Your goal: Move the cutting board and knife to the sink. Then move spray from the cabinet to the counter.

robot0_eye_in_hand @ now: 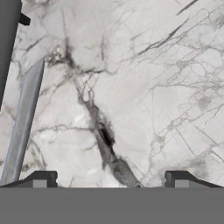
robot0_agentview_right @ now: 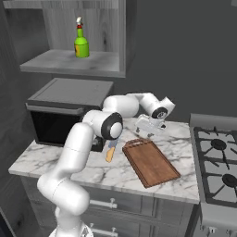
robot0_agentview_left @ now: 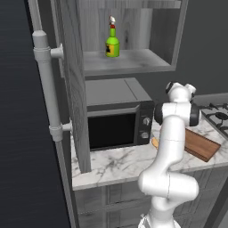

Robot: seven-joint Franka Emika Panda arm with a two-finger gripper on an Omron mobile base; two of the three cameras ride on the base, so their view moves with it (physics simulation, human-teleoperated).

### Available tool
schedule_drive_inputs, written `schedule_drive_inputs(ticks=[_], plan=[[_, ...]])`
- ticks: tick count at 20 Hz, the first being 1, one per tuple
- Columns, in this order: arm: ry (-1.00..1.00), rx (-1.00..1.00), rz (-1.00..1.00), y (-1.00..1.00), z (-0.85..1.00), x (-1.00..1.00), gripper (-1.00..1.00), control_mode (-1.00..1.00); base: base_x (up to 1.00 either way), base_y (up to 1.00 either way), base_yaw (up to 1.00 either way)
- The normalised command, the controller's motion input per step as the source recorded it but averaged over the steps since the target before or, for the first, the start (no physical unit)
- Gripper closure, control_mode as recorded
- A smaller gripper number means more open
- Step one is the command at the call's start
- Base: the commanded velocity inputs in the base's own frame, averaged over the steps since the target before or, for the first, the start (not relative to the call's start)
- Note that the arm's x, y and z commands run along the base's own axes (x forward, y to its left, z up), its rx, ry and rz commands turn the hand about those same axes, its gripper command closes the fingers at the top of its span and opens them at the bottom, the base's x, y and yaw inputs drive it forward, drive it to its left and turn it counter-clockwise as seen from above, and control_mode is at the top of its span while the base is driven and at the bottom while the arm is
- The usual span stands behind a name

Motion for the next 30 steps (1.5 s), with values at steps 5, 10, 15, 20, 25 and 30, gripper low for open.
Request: schedule_drive_inputs(ticks=[5, 10, 15, 20, 25, 30], plan=[[0.00, 0.01, 0.00, 0.01, -0.25, -0.34, -1.00, -1.00, 0.00, 0.00, 0.00], [0.00, 0.01, 0.00, 0.00, -0.30, -0.37, -1.00, -1.00, 0.00, 0.00, 0.00], [0.00, 0.00, 0.00, 0.00, -0.34, -0.41, -1.00, -1.00, 0.00, 0.00, 0.00], [0.00, 0.00, 0.00, 0.00, -0.37, -0.47, -1.00, -1.00, 0.00, 0.00, 0.00], [0.00, 0.00, 0.00, -0.01, -0.40, -0.48, -1.00, -1.00, 0.00, 0.00, 0.00], [0.00, 0.00, -0.01, -0.04, -0.41, -0.50, -1.00, -1.00, 0.00, 0.00, 0.00]])
